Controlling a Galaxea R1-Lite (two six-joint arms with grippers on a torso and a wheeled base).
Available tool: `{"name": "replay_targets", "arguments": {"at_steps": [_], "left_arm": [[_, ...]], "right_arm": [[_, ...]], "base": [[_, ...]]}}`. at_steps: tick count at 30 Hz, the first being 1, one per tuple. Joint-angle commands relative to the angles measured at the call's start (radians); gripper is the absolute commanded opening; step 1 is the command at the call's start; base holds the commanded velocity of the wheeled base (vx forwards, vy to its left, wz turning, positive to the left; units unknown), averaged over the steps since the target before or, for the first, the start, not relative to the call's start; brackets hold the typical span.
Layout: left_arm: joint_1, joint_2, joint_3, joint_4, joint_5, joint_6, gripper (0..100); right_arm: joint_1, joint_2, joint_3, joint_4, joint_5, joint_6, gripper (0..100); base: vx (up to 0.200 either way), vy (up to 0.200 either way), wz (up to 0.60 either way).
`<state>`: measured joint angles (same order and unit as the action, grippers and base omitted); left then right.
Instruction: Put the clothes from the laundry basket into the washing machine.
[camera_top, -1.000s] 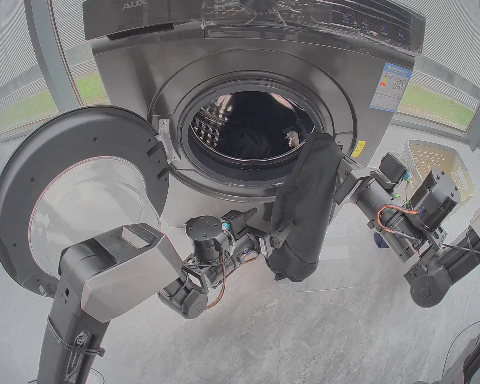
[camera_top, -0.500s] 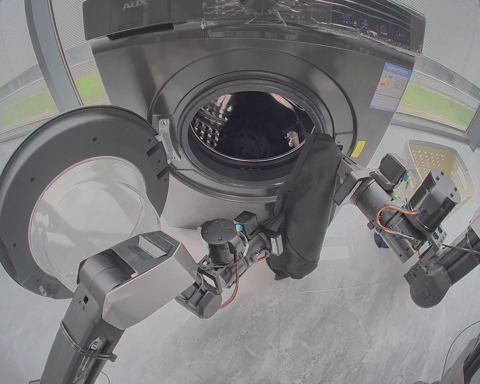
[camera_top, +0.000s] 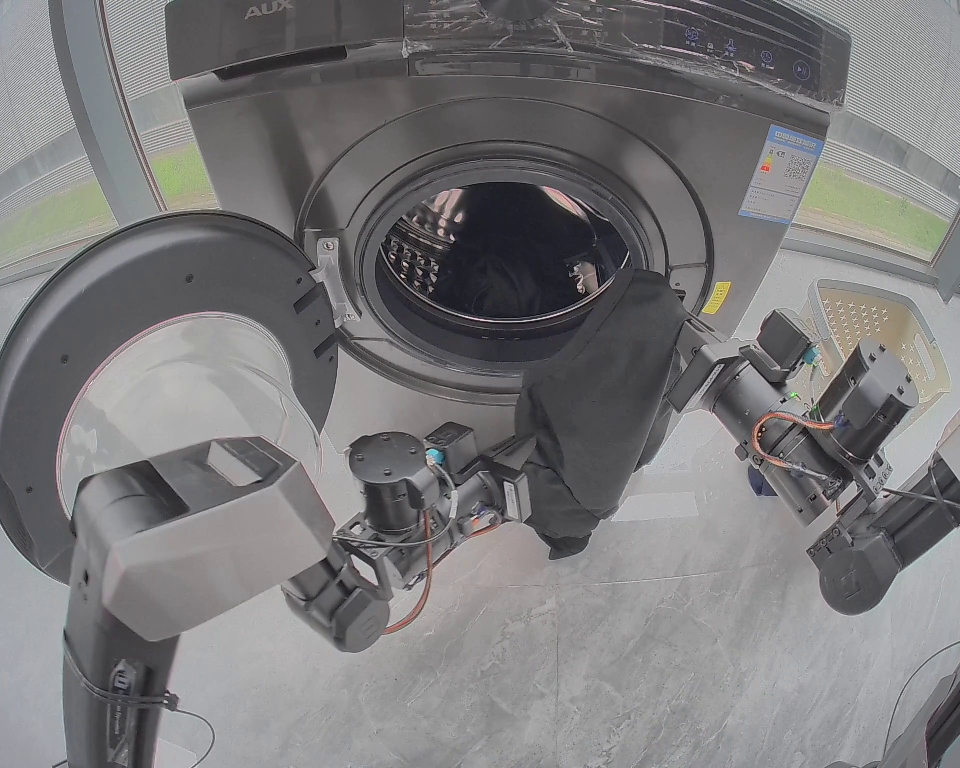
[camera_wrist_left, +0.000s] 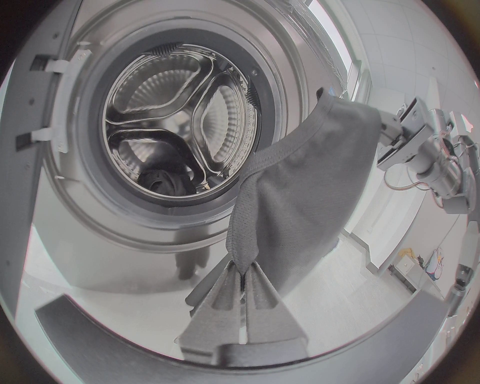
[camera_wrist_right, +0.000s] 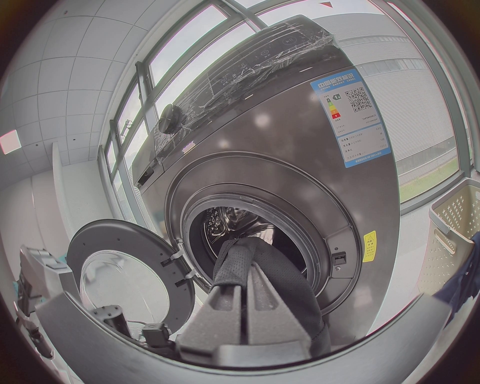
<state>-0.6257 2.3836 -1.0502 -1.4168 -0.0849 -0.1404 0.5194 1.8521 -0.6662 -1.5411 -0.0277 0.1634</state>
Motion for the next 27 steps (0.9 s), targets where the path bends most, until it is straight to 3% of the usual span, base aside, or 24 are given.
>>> {"name": "replay_targets", "arguments": {"at_steps": [1,8,11,15,27], "left_arm": [[0.047,-0.345,0.349,-0.016,0.002,0.013,0],[0.098,-0.569,0.532,-0.017,0.001,0.010,0],[0.158,-0.698,0.592,-0.013,-0.010,-0.016,0],[0.175,-0.747,0.599,-0.022,-0.013,-0.061,0],[0.196,-0.797,0.521,-0.053,-0.001,-0.050,0]], "right_arm": [[-0.002,0.002,0.016,-0.001,0.000,-0.001,0],[0.004,-0.008,0.051,-0.001,0.008,-0.002,0],[0.011,-0.001,0.076,-0.001,0.015,-0.001,0],[0.014,0.002,0.076,-0.001,0.015,-0.001,0],[0.010,-0.028,0.046,-0.001,0.012,-0.019,0]], "base": [[0.000,0.000,0.00],[0.000,0.000,0.00],[0.000,0.000,0.00],[0.000,0.000,0.00],[0.000,0.000,0.00]]}}
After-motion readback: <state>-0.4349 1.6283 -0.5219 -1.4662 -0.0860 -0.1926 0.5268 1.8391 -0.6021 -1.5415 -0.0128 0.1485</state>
